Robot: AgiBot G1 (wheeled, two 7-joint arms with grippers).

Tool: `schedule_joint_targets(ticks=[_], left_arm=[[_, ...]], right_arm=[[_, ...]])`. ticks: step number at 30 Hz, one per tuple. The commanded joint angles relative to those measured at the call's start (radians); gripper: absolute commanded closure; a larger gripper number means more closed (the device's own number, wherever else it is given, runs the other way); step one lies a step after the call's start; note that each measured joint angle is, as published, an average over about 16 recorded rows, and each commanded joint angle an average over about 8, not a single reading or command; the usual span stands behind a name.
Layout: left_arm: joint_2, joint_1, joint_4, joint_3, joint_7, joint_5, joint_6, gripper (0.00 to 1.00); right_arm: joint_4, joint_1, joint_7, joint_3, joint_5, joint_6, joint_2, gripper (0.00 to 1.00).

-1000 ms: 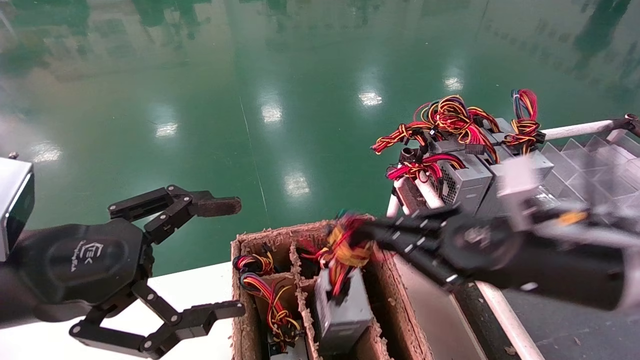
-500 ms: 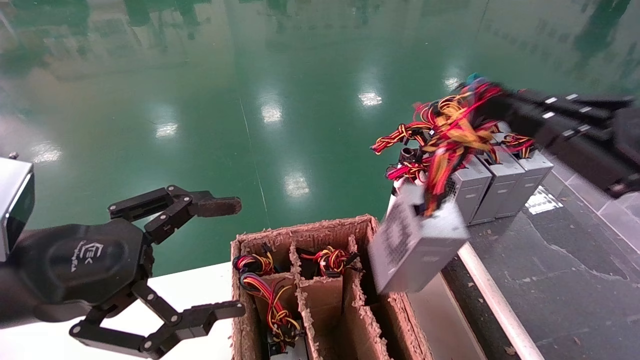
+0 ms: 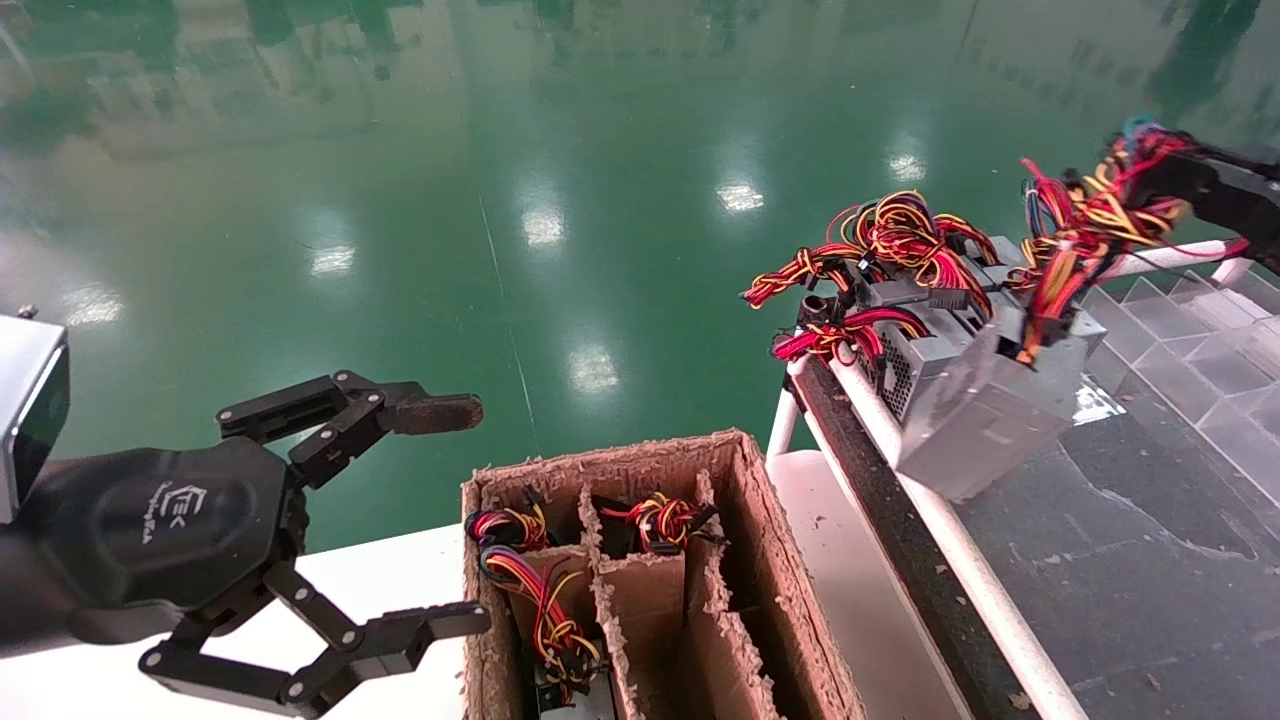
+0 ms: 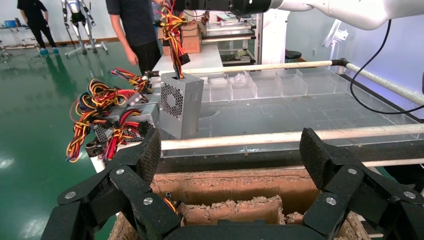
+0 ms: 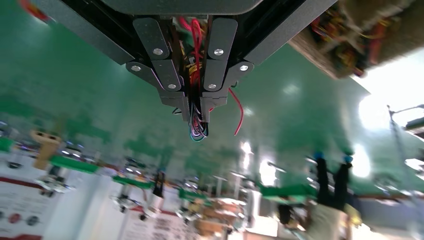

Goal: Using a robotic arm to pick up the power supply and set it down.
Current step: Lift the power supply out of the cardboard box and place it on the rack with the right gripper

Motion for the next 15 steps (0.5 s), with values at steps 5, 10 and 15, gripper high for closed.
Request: schedule_joint_targets(ticks=[5,10,15], left_arm=[[0.0,0.0,0.0,0.0,0.0,0.0,0.0,0.0],[0.0,0.0,0.0,0.0,0.0,0.0,0.0,0.0],[0.0,0.0,0.0,0.0,0.0,0.0,0.0,0.0]], right_arm=[[-0.095,0.045,-0.057,-0.022,-0.062,0.01,0.006,1.0],[-0.166,0.082,-0.089,-0.048,-0.107,0.008,-0.017,1.0],[-0.226,0.117,-0.111,-0.074,-0.145,-0.003,-0.047,1.0]])
